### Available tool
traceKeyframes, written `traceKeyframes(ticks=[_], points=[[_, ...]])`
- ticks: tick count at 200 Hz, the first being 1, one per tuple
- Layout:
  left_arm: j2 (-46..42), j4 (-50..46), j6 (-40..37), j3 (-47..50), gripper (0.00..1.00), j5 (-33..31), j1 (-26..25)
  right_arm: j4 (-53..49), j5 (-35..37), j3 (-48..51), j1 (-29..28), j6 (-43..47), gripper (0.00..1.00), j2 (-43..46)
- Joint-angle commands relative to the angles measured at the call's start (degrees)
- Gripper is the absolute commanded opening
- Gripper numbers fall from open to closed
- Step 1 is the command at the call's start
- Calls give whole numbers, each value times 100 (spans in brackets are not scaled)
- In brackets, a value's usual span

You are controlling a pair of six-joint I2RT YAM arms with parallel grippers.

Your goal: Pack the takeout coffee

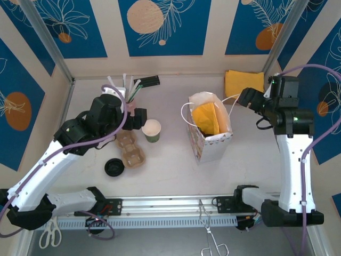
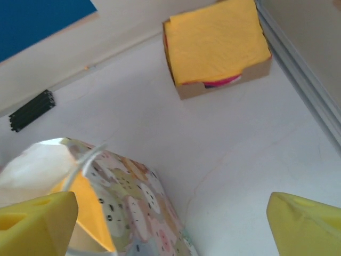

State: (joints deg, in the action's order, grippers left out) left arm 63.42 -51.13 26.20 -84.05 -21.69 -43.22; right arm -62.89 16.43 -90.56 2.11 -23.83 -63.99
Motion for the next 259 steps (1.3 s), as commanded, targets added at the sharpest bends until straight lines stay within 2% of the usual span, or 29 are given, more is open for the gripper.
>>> traceKeyframes(ticks=[1, 13, 43, 62, 87, 111, 128, 158, 187, 210, 235, 259], points=[[-101, -221, -197, 289, 100, -169, 368, 327, 194, 535, 342, -191, 96, 132], [-128, -230, -219, 550, 100, -181, 667, 425, 290, 925, 585, -368, 100, 197], [-288, -35, -238, 1431, 100, -493, 1255, 965, 585, 2017, 831, -343, 99, 375], [-386, 254, -261, 2035, 100, -645, 1608, 1613, 627, 2781, 891, -119, 99, 532], [-378, 815, -476, 2784, 100, -654, 2116, 2721, 316, 3824, 879, 159, 99, 641], [-478, 1963, -899, 3764, 100, -978, 2440, 3838, 107, 4624, 871, 177, 99, 642], [-666, 3263, -1261, 4594, 100, -1215, 2600, 4797, -121, 5164, 763, 298, 99, 550], [-675, 5302, -1801, 5772, 100, -1355, 2846, 6451, 394, 5886, 242, 606, 99, 56], [-95, 6238, -1988, 5962, 100, -1235, 3063, 7578, 627, 5999, -145, 629, 99, -760], [564, 6738, -2178, 5919, 100, -1064, 3234, 8295, 772, 5970, -383, 987, 99, -1307], [1096, 7281, -2306, 5863, 100, -818, 3384, 9118, 552, 6172, -370, 1221, 99, -1619], [1405, 7890, -2490, 5828, 100, -402, 3487, 9466, 160, 6237, -272, 1329, 99, -1683]])
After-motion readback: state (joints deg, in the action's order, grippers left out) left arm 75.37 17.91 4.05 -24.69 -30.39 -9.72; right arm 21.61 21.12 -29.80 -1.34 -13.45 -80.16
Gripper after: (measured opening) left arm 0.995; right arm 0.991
